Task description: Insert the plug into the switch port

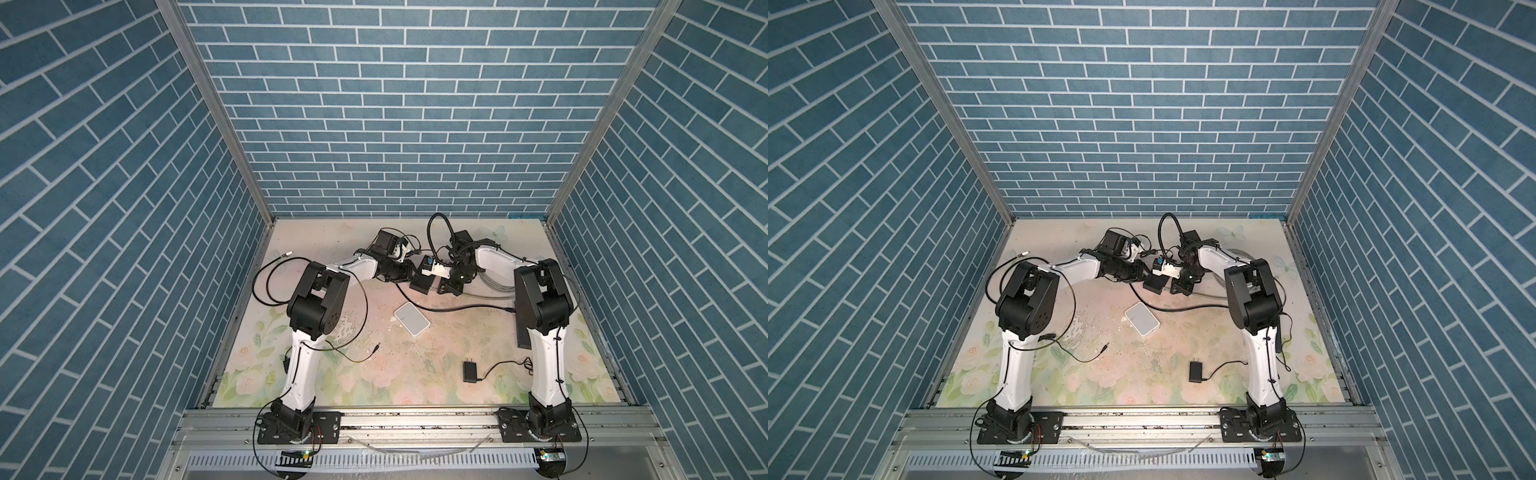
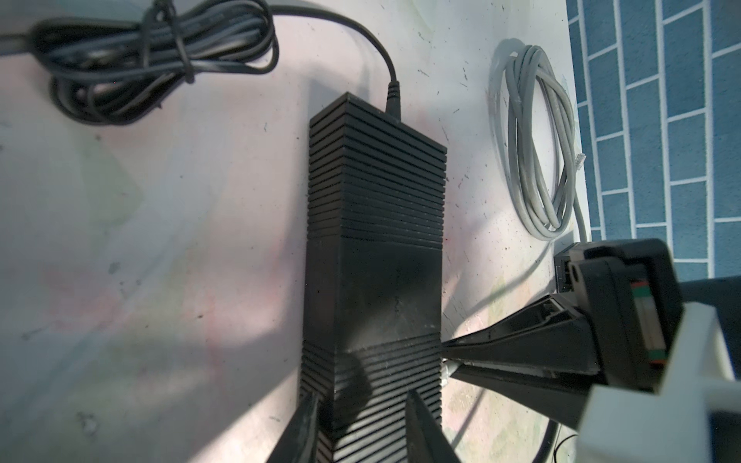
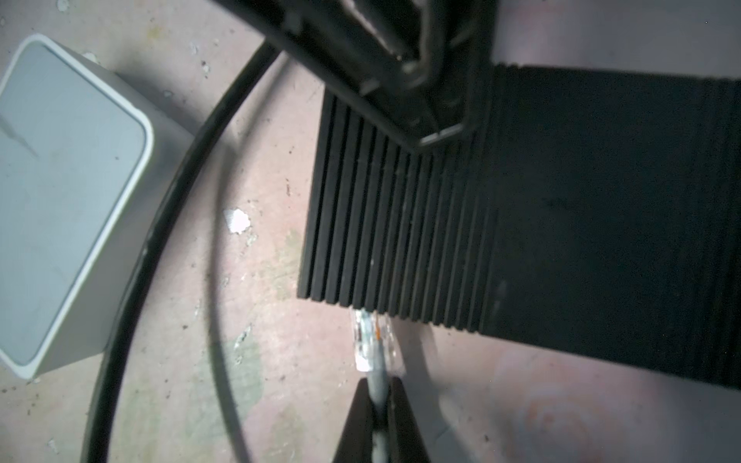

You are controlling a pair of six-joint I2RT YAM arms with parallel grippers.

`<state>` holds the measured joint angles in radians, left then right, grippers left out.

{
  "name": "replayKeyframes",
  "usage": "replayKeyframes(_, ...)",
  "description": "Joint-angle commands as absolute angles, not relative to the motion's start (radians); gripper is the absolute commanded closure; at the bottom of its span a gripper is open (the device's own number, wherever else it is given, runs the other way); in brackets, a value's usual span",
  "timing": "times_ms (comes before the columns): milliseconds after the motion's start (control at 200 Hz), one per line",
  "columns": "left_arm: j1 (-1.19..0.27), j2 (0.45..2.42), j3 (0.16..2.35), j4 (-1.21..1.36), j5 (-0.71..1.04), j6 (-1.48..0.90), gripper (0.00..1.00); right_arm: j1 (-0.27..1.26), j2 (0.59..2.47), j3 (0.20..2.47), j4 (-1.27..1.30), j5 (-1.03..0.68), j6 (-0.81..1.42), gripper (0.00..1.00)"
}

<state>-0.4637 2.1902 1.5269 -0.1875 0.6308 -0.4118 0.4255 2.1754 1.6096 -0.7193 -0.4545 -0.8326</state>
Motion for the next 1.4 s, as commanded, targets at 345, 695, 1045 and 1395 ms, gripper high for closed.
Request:
replayKeyframes(345, -0.522, 2.184, 1.491, -0.174, 0.755, -0.449, 0.63, 0.436, 2.16, 1.641, -0.584, -0.502, -0.748, 0.97)
replayKeyframes(695, -0.524, 2.209, 1.52, -0.165, 0.78, -0.454, 0.64, 0.446, 2.159, 1.631, -0.572, -0.534, -0.793, 0.96)
replayKeyframes(1045, -0.533, 2.224, 1.556, -0.171, 0.803, -0.449, 0.64, 0.463, 2.155, 1.633, -0.558, -0.569, -0.821, 0.96)
replayKeyframes(1395, -0.551, 2.22, 1.542, -0.151, 0.826, -0.461, 0.65, 0.469, 2.156, 1.638, -0.532, -0.595, -0.763, 0.96)
